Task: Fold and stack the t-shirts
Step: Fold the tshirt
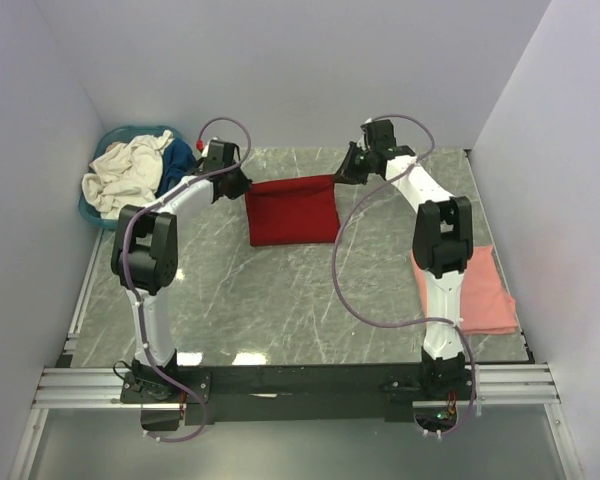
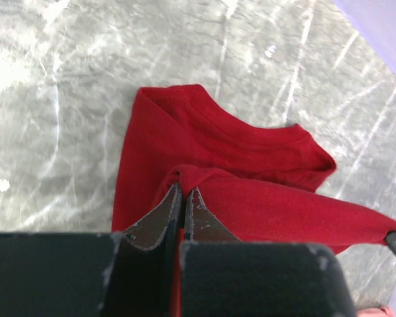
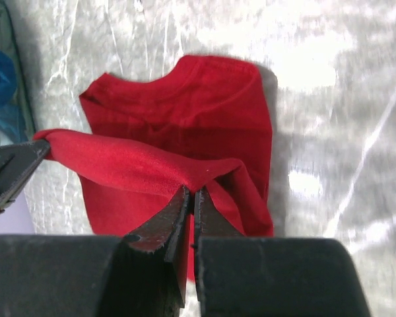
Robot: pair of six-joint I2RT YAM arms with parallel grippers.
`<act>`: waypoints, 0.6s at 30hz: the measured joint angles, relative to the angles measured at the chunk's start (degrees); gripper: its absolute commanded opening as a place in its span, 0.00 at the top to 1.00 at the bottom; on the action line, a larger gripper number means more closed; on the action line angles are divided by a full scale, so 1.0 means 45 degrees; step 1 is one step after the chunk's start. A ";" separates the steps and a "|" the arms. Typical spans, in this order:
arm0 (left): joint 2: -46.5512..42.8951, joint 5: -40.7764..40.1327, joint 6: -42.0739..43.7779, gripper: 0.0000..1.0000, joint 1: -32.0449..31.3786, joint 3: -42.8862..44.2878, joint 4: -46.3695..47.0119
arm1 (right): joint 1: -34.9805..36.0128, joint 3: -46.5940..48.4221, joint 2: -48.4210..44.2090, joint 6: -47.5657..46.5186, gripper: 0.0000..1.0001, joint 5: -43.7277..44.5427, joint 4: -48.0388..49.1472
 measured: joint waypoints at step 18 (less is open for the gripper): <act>0.2103 0.1647 0.0316 0.47 0.1977 0.0933 0.2263 | -0.0520 0.3798 0.3230 -0.0389 0.39 -0.0253 0.0112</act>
